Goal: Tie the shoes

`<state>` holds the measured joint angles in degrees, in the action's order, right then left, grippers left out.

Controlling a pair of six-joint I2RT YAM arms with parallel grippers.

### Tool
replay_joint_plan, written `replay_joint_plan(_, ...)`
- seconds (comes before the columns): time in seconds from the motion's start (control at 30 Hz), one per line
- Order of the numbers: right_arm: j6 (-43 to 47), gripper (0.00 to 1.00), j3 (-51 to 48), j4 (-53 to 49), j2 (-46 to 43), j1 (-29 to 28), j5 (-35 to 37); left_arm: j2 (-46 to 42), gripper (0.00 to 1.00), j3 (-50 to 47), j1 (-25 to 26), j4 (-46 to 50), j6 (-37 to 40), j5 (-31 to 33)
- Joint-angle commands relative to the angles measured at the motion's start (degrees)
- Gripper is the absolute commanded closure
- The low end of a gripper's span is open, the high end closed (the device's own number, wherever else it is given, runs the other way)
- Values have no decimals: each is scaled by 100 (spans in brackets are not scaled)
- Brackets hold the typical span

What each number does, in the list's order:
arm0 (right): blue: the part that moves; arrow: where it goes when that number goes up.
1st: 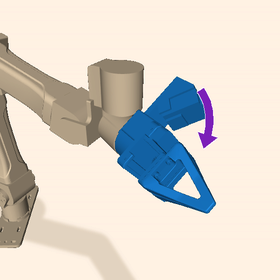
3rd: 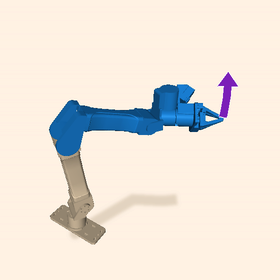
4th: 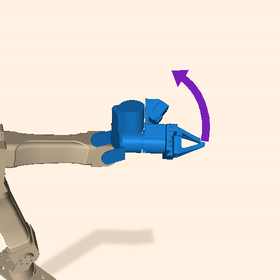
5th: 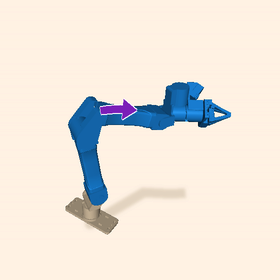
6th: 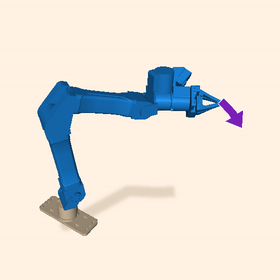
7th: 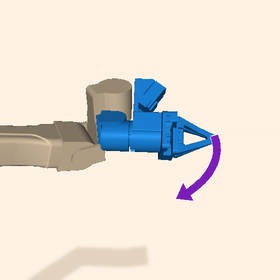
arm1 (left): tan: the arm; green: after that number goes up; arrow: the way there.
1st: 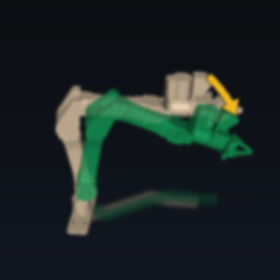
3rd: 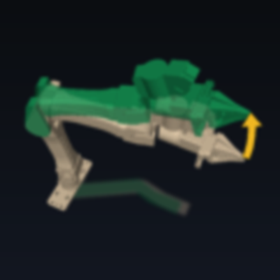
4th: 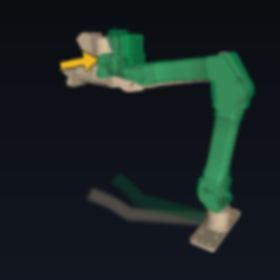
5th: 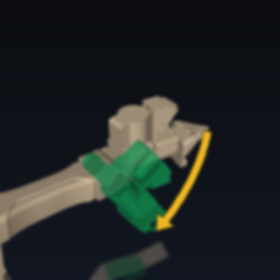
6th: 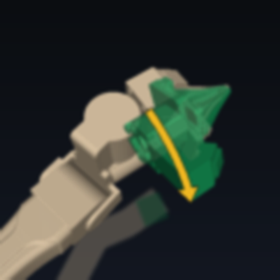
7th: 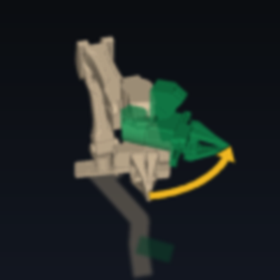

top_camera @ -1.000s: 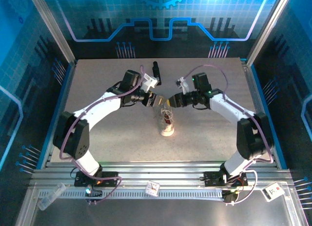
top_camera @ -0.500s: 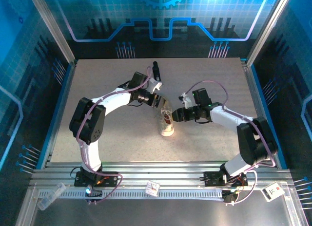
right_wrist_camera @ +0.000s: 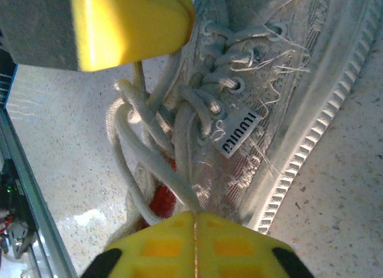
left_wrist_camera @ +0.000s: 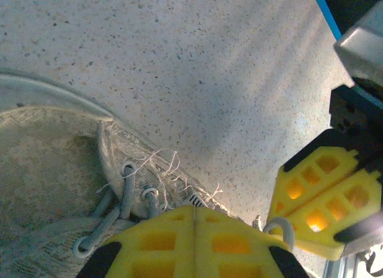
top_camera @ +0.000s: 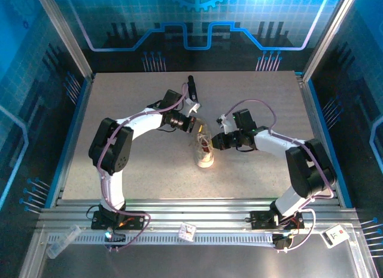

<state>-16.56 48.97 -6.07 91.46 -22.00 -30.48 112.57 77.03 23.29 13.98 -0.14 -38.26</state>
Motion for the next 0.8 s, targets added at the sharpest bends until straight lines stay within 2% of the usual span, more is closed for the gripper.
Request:
replay_joint_plan(0.0, 45, 96, -52, -14, -389, -57, 35, -259, 100, 7, -35, -84, -75, -156)
replay_joint_plan(0.17, 108, 99, -81, -258, -652, -58, 89, -513, 100, -214, -26, -386, -349, -137)
replay_joint_plan(0.4, 139, 100, -58, -700, -690, 2, 105, -819, 100, -885, -22, -1339, -1065, 31)
replay_joint_plan(0.77, -48, 100, -384, -980, -646, 523, 17, -756, 100, -1933, -344, -2888, -2126, 105)
